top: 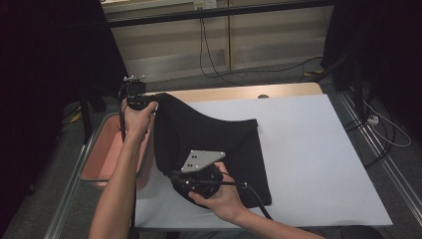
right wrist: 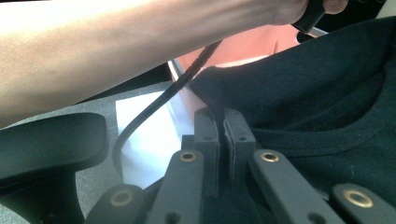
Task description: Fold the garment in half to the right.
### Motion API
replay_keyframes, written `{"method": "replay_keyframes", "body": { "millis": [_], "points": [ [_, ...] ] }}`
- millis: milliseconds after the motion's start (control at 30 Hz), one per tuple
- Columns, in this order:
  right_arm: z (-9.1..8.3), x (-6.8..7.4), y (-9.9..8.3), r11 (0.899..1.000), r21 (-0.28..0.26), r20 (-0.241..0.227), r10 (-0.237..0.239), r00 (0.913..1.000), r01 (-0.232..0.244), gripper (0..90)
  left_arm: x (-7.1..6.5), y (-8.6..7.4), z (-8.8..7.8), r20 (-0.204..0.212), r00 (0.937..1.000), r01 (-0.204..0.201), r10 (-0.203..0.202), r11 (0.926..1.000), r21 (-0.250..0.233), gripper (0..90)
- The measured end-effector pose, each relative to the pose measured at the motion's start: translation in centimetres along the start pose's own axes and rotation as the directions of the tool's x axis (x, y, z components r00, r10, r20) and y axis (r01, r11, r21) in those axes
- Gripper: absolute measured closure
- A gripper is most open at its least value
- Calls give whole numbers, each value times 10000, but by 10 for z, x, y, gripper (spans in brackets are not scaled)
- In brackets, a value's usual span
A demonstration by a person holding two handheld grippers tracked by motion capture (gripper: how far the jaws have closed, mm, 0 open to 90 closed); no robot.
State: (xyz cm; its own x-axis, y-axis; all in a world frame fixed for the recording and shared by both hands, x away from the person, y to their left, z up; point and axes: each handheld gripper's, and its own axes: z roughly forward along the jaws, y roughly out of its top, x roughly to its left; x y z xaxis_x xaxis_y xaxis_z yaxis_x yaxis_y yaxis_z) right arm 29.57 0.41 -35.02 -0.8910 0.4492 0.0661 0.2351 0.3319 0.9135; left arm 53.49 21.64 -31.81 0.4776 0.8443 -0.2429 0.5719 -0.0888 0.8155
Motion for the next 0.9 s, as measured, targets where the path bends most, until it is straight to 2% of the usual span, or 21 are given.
{"method": "replay_keyframes", "body": {
  "millis": [67, 233, 333, 433, 567, 700, 900],
  "points": [
    [3, 1, 2, 9999, -116, -49, 33, 10000, -34, 864, 2, 3, -4, -41, 10000, 7, -8, 10000, -63, 877],
    [12, 5, 9, 9987, -438, -74, -254, 9996, 251, 865, 5, 6, -10, -316, 9995, -13, 8, 9999, -152, 877],
    [15, 6, 5, 9991, -343, -136, -256, 9996, 251, 865, 4, 4, -7, -371, 9992, -173, 173, 9999, -3, 877],
    [14, 3, -2, 9997, -220, -120, -107, 9999, 104, 865, 2, 1, 0, -358, 9993, -140, 142, 9999, 56, 876],
    [7, 1, -11, 9998, -180, -68, 32, 10000, -33, 865, -8, -2, 9, -297, 9990, -321, 326, 9993, 176, 877],
    [-4, -2, -18, 9989, -183, -142, 419, 9990, -422, 864, -20, -1, 17, -110, 9987, -500, 503, 9984, 250, 876],
    [-21, -5, -29, 9984, -77, 91, 564, 9984, -563, 864, -40, -3, 32, 149, 9973, -722, 717, 9967, 377, 876]
  ]
}}
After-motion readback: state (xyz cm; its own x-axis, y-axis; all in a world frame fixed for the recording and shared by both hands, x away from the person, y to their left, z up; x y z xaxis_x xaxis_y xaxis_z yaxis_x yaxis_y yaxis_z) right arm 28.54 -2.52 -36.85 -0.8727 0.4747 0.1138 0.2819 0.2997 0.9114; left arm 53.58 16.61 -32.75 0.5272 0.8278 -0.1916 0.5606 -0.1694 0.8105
